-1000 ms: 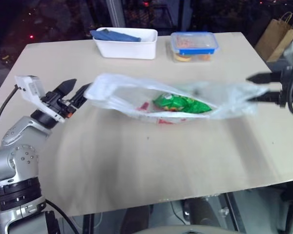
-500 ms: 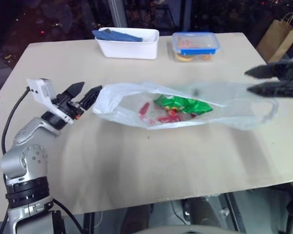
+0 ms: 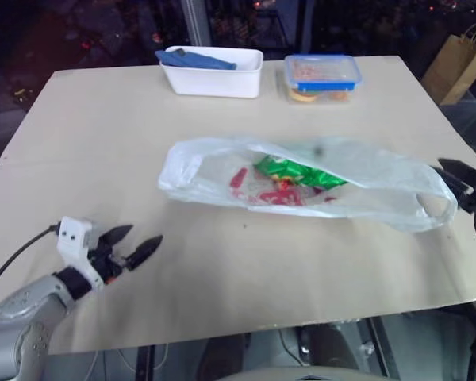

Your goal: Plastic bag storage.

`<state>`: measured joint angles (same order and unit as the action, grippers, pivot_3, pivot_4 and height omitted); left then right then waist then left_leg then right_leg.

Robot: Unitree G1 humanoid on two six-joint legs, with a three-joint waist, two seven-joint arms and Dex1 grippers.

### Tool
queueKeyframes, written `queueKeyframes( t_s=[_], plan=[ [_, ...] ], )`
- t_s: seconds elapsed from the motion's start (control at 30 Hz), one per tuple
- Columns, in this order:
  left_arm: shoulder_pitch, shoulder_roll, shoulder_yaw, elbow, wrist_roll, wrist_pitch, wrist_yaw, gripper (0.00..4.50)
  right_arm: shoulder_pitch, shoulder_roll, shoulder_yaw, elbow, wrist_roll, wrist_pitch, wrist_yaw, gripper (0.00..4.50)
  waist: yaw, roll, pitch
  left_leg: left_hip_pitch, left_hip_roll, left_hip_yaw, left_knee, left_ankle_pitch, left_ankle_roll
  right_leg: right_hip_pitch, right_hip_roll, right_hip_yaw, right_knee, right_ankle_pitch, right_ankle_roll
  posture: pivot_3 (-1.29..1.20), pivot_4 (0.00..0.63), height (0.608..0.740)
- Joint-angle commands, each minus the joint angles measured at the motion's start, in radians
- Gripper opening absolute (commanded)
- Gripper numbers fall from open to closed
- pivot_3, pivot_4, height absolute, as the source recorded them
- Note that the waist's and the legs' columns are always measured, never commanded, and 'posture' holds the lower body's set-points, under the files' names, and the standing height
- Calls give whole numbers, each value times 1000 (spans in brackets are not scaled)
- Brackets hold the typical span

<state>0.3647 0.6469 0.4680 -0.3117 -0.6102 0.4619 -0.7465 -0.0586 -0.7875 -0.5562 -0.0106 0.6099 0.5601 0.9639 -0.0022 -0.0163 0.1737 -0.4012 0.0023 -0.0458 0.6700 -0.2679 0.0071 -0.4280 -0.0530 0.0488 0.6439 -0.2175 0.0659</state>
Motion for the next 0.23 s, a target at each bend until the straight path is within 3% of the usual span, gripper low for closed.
queueKeyframes(
  t_s=[0.03,0.23],
  plan=[
    [30,-15,-36,-64,30,-36,-10,4474,153,-8,25,-106,-76,-145,79,4500,-5,0,0,11,2,0,-2,0,0,11,2,0,-3,-2,-1,0,150,740],
    [-3,-43,-88,-66,76,-109,-16,4474,247,97,44,-132,-78,-276,74,4500,-26,0,0,25,7,10,1,0,0,20,6,9,0,-3,1,0,150,740]
  ],
)
